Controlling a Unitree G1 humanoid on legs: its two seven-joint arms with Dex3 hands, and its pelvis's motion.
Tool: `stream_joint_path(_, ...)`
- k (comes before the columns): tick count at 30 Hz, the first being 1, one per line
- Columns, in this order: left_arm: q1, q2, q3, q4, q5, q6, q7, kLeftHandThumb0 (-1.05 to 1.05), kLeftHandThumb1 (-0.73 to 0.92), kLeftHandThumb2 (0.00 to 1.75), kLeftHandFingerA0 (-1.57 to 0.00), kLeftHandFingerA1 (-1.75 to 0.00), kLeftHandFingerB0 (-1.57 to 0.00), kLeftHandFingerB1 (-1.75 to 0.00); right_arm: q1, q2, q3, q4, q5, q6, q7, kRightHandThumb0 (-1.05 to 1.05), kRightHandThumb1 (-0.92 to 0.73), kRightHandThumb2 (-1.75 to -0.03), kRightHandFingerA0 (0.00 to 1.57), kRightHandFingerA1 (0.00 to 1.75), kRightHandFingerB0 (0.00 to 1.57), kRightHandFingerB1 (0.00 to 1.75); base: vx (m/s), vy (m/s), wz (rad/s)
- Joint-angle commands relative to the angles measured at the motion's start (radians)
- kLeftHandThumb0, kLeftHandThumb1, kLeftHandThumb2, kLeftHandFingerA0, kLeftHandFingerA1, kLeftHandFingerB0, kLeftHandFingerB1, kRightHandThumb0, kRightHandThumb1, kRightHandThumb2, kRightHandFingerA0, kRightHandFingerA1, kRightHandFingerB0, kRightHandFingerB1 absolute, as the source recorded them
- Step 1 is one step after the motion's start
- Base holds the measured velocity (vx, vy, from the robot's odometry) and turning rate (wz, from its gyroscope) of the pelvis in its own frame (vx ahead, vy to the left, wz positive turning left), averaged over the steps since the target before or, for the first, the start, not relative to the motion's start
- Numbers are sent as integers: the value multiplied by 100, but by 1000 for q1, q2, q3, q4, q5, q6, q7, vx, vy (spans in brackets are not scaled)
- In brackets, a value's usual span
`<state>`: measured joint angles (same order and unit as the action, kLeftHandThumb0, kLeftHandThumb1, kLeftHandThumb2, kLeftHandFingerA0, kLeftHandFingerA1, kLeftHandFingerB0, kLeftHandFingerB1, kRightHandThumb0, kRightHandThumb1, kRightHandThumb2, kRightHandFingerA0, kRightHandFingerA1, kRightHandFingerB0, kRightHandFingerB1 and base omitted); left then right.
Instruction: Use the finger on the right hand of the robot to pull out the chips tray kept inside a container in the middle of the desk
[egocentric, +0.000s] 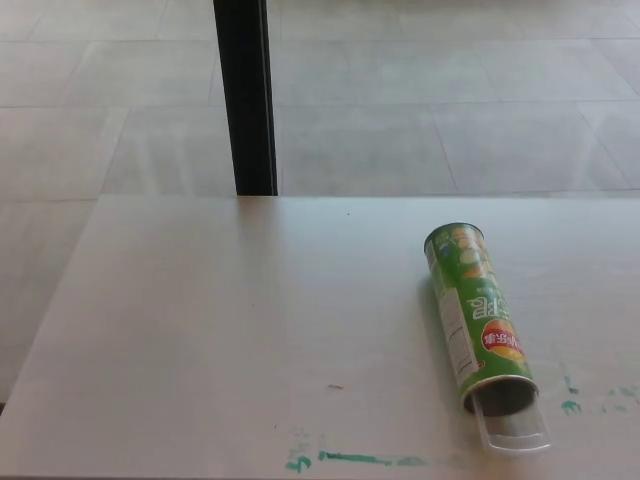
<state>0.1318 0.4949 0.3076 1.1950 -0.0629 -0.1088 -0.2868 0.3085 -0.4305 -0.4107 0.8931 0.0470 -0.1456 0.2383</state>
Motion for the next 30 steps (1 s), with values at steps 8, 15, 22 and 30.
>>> stream_joint_path(8,0,25,-2,16,-10,-40,-29,-76,84,66,-29,-95,-41,-118,-36,-89,-250,-160,165,29,-95,-32,-68,-60,52,72,19,39,0,0,0)
stream_joint_path(15,2,26,3,21,-15,-32,-26,-76,82,66,-30,-97,-40,-122,-112,-71,-381,-549,284,173,-144,-28,-63,-58,60,81,28,41,0,0,0)
stream_joint_path(22,1,35,2,19,-14,-27,-31,-75,82,65,-32,-96,-38,-114,-71,-9,-366,-898,299,225,-156,-33,-63,-59,63,58,33,37,0,0,0)
stream_joint_path(30,0,35,6,28,-16,-23,-29,-75,83,65,-30,-93,-40,-119,-71,22,-295,-1196,259,217,-152,-35,-61,-58,70,60,38,33,0,0,0)
